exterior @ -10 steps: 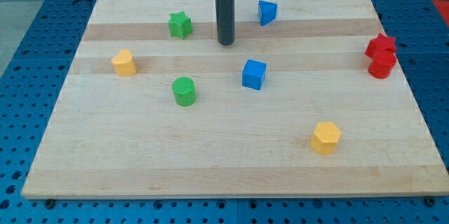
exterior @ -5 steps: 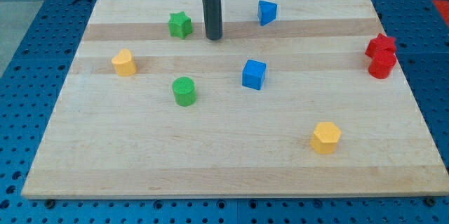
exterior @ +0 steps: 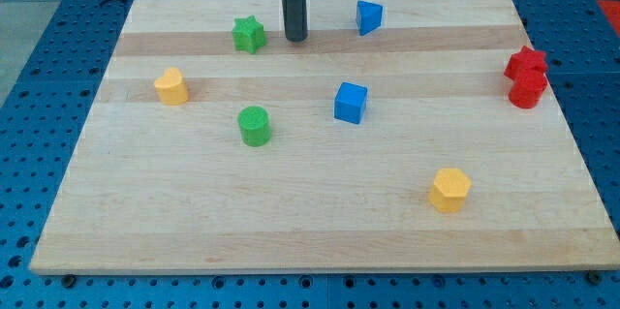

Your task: Slide blue triangle slightly right and down

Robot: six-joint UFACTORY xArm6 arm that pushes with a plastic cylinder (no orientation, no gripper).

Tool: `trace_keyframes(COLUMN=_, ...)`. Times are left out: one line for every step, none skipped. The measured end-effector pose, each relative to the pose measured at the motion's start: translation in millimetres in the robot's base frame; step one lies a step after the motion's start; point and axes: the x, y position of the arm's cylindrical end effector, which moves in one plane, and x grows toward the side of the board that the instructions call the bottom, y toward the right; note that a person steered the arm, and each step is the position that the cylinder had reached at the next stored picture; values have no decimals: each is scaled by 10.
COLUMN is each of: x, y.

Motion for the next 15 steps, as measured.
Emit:
trace_keyframes(x=-9, y=0)
trace_keyframes(x=-58, y=0)
trace_keyframes(x=-171, y=4)
trace_keyframes(x=-305, y=112)
trace_keyframes(x=-305, y=188)
trace_keyframes(x=-305, y=316)
trace_keyframes(x=-305, y=416)
trace_keyframes(x=-305, y=435)
trace_keyframes(x=-305, y=445)
trace_keyframes(x=-305, y=561)
trace_keyframes(x=-305, y=616)
trace_keyframes(x=-305, y=672)
trace_keyframes(x=-305, y=761)
trace_keyframes(x=-305, y=835)
trace_keyframes(x=-344, y=835)
